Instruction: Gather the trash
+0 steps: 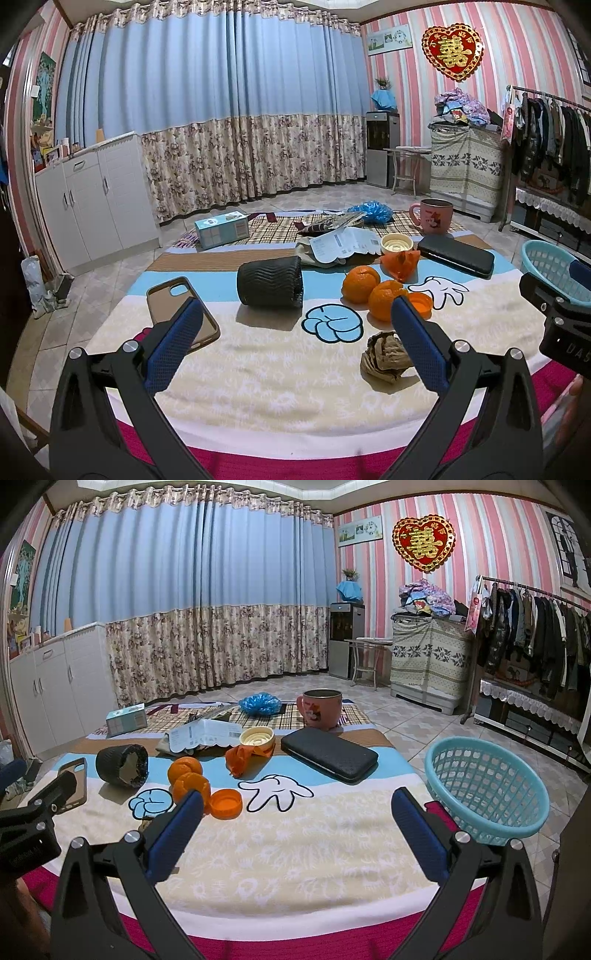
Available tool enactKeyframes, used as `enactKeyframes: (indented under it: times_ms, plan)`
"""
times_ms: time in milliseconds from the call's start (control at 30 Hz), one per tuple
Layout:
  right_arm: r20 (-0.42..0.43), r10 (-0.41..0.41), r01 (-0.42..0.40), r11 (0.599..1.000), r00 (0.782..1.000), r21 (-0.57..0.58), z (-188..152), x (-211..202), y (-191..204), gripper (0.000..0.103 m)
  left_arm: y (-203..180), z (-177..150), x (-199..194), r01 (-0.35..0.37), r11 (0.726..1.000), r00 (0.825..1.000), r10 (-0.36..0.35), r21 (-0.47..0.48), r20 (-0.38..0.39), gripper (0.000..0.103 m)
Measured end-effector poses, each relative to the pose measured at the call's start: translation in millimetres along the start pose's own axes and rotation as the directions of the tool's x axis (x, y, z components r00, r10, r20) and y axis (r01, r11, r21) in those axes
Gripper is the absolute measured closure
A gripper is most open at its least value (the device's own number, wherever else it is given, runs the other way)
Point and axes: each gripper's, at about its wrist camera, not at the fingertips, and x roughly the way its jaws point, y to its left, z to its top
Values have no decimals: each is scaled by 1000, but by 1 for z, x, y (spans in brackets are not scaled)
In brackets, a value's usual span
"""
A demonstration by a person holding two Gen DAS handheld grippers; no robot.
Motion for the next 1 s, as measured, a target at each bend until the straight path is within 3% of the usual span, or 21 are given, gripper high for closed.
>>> enactKeyframes:
  times_ms: [1000]
  plan:
    - [5,-6,6,1000,1000,-5,-3,2,-1,4,1,2,0,1,1000,1000,-1,-3,1,5]
